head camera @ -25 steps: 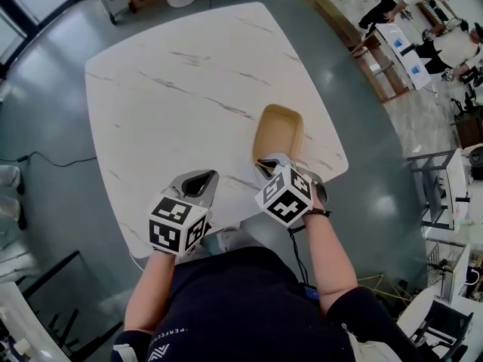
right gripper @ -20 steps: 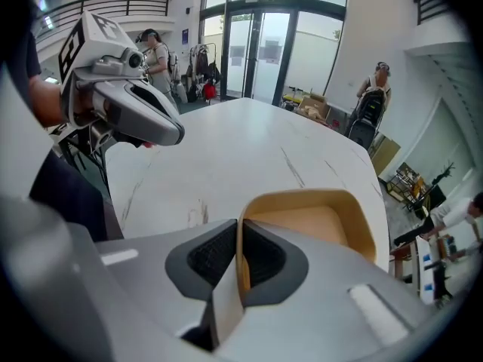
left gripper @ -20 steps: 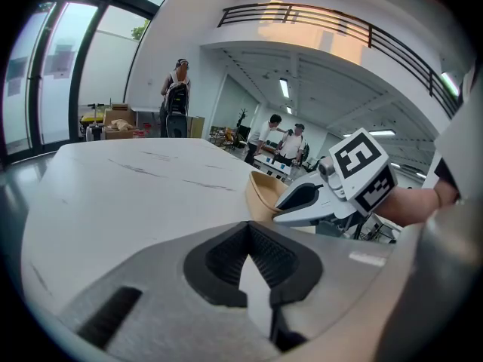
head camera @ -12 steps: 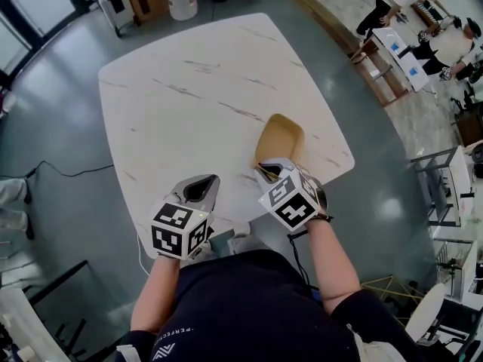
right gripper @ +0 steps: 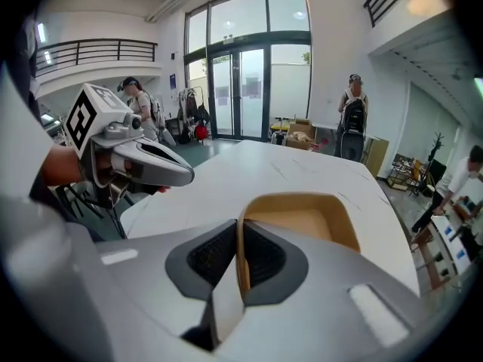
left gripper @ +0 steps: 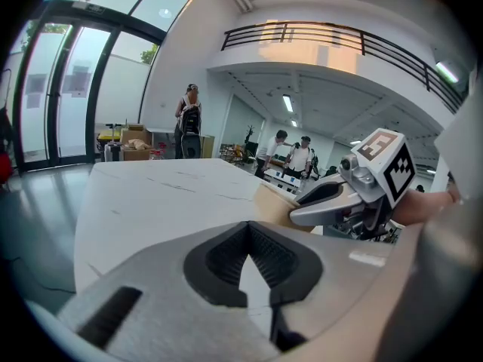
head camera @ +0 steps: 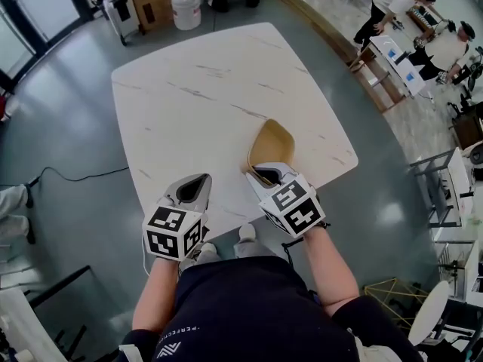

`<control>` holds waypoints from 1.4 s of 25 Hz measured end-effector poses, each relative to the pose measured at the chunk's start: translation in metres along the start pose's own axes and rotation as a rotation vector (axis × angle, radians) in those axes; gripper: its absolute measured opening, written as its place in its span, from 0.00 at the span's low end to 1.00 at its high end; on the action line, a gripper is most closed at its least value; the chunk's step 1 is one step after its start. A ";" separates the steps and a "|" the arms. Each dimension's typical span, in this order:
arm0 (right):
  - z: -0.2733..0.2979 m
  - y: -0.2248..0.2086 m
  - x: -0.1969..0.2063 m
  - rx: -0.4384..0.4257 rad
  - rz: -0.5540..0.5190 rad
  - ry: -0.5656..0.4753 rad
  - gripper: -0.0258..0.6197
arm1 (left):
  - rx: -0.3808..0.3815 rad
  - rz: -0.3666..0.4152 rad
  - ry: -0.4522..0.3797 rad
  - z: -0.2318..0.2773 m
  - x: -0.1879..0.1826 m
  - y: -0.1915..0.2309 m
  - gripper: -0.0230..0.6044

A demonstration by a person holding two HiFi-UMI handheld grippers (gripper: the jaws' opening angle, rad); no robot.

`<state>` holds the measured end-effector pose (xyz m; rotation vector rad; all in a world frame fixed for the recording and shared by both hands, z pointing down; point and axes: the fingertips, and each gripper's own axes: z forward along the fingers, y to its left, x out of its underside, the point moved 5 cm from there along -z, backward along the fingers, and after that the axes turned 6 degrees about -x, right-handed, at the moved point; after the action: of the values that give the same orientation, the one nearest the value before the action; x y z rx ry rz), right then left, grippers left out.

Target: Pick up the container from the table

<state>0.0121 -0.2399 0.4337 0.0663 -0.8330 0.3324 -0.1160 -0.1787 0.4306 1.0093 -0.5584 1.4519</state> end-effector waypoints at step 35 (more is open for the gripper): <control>-0.015 0.081 -0.062 -0.157 0.237 -0.453 0.08 | -0.192 -0.052 -0.230 -0.087 -0.008 0.050 0.03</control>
<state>-0.0411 -0.1764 0.3725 -0.1096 -1.3185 0.4830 -0.1868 -0.1194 0.3907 1.0351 -0.8160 1.2180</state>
